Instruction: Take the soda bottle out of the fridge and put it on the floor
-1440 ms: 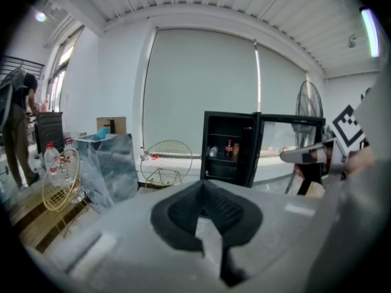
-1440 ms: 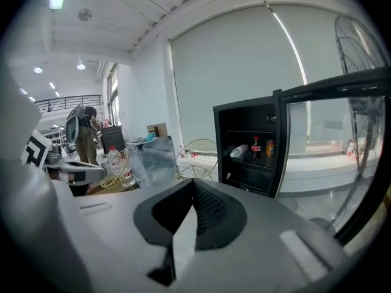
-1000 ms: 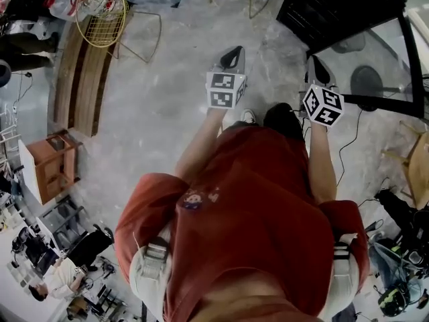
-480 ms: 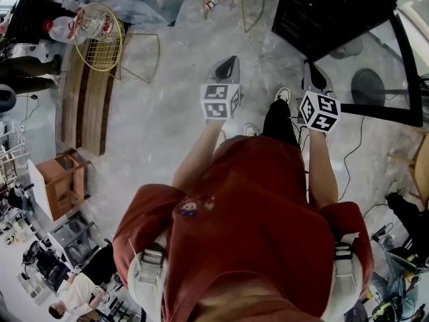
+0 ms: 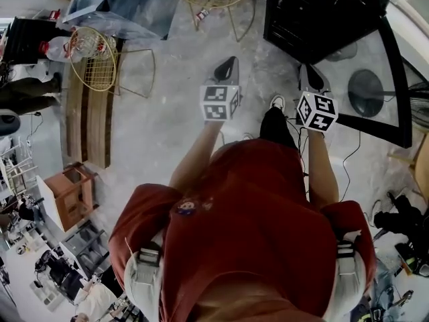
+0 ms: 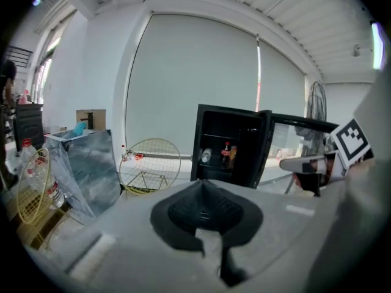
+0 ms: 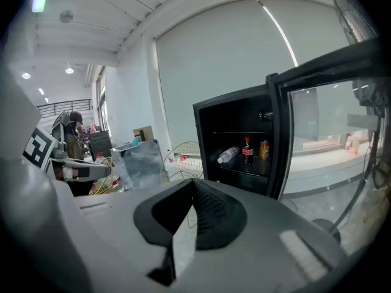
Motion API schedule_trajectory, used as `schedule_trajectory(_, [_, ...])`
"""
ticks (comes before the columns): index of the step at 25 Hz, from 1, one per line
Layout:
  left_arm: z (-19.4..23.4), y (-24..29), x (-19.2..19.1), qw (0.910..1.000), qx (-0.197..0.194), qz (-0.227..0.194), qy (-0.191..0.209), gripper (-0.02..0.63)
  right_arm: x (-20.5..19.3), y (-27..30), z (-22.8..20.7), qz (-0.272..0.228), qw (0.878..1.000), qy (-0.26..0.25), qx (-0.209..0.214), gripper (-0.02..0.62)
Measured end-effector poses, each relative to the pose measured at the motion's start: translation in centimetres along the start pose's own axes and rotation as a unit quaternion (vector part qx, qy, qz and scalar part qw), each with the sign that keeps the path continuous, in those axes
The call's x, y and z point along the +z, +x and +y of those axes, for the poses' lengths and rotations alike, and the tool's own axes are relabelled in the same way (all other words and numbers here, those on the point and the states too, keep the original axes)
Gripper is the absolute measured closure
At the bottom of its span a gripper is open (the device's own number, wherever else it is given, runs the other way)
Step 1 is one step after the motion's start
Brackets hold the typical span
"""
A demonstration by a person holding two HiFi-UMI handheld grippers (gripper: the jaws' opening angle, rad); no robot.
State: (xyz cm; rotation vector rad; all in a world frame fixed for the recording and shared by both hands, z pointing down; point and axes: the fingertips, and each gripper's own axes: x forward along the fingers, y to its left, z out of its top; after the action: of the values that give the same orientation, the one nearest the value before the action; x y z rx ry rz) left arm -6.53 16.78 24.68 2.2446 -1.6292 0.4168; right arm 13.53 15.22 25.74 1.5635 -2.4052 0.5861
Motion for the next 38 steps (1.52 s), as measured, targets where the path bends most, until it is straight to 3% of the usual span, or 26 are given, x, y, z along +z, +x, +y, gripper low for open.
schedule_trajectory(7, [-3.0,6.4,4.8,0.9996,-0.015,0.004,0.025,0.606,3.8,3.0,-6.1,-0.006,1.0,0.019,-0.01,0.595])
schedule_trajectory(21, [-7.1,19.6,9.3,0.9974,-0.034,0.001,0.063,0.606,6.6,10.2,-15.8,-0.014,0.999,0.035,-0.016,0.595])
schedule_trajectory(25, [-7.1,20.5,10.6,0.9957,-0.042,-0.001,0.083,0.606,7.6,11.2,-15.9,-0.018,0.998,0.044,-0.029,0.595])
schedule_trajectory(30, [-5.3,21.1,10.5,0.9948,-0.062,-0.008,0.08,0.606,7.5,12.0,-14.6,-0.014,0.998,0.045,-0.051,0.595])
schedule_trajectory(38, [-0.3,21.7,12.3,0.9853,-0.124,-0.025,0.115,0.606,8.7,13.8,-10.6,-0.033,0.989,0.056,-0.13,0.595])
